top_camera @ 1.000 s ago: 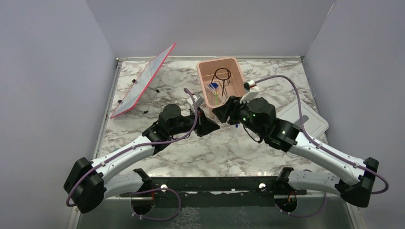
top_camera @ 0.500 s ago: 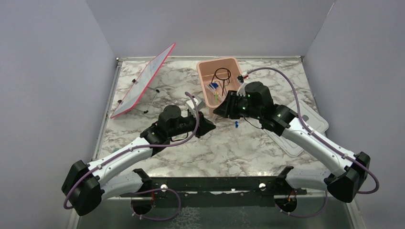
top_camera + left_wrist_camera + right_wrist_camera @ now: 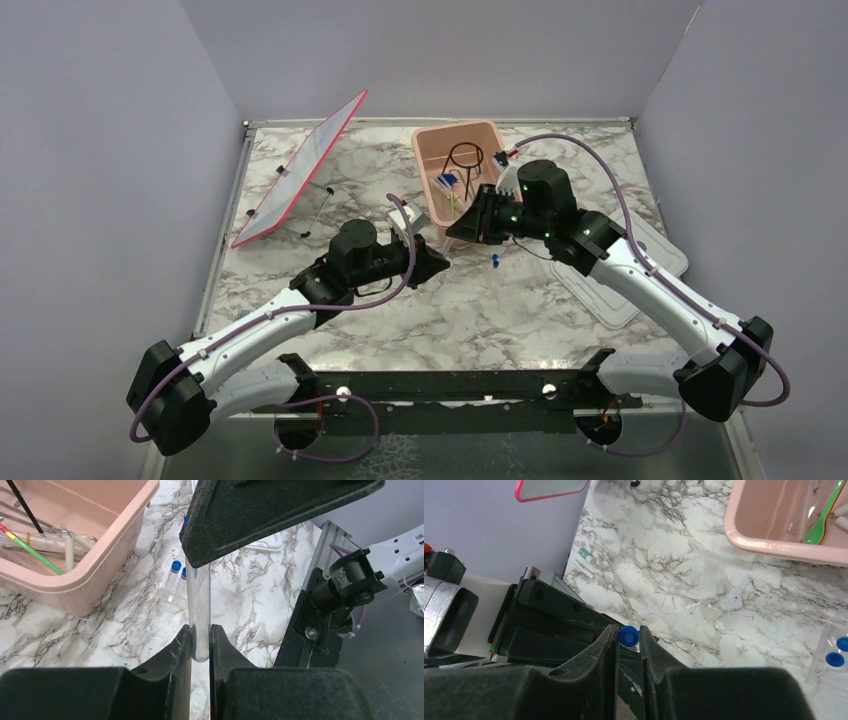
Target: Organize the chemistry lab equipment
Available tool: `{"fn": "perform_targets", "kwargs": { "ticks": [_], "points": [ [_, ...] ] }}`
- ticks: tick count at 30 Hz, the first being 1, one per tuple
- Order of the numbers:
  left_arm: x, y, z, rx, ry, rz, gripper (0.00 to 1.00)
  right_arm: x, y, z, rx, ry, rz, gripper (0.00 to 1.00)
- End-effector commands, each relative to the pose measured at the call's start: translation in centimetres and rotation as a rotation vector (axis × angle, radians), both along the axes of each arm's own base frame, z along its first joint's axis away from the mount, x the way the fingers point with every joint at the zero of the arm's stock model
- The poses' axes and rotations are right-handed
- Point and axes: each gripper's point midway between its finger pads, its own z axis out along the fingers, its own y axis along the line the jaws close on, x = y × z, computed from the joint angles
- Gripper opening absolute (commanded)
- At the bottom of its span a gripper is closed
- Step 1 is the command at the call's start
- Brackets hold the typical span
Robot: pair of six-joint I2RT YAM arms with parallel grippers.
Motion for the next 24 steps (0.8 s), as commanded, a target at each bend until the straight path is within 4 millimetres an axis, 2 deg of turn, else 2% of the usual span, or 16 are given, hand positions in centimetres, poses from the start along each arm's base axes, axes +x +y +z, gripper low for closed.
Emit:
{"fn": "perform_targets", "kwargs": {
  "ticks": [1, 3, 5, 6, 8, 10, 13, 14, 18, 20, 24],
  "points": [
    [0.5, 0.2, 2.6, -0.032, -0.081, 0.018, 0.00, -0.8, 0.0, 1.7, 0.039, -0.022, 0.050, 0.21],
    [0.6, 0.3, 2.6, -0.031, -0.076, 0.023, 0.04, -0.8, -0.1, 1.7, 0.041, -0.030, 0.053, 0.19],
    [0.9, 0.5, 2.7, -0.027, -0.061, 0.049, 0.34, -0.5, -0.4, 1.6, 0.026, -0.049, 0.038, 0.19],
    [1.1, 0.6, 2.5, -0.015, -0.045, 0.067, 0.46, -0.3, -0.6, 1.4, 0.010, -0.060, 0.026, 0.19],
    [1.8, 1.1, 2.1, 0.005, -0.022, 0.121, 0.62, 0.3, -1.5, 1.1, -0.030, -0.094, -0.008, 0.18],
    [2.4, 1.7, 1.9, 0.017, -0.011, 0.177, 0.73, 0.9, -2.9, 0.5, -0.090, -0.140, -0.064, 0.19],
    [2.8, 2.4, 1.7, 0.014, -0.006, 0.230, 0.78, 1.8, -5.8, -0.6, -0.197, -0.218, -0.159, 0.19],
    [2.9, 2.6, 1.7, 0.009, -0.008, 0.240, 0.79, 2.3, -7.3, -1.1, -0.251, -0.249, -0.217, 0.19],
    [3.1, 3.0, 1.7, -0.003, -0.008, 0.275, 0.80, 2.7, -11.1, -3.2, -0.400, -0.293, -0.319, 0.19],
    [3.4, 3.2, 1.7, -0.004, -0.007, 0.292, 0.80, 2.5, -11.9, -4.0, -0.444, -0.284, -0.329, 0.19],
    [3.9, 3.3, 1.4, 0.000, -0.001, 0.320, 0.79, 1.9, -12.0, -5.6, -0.441, -0.264, -0.319, 0.19]
  ]
}}
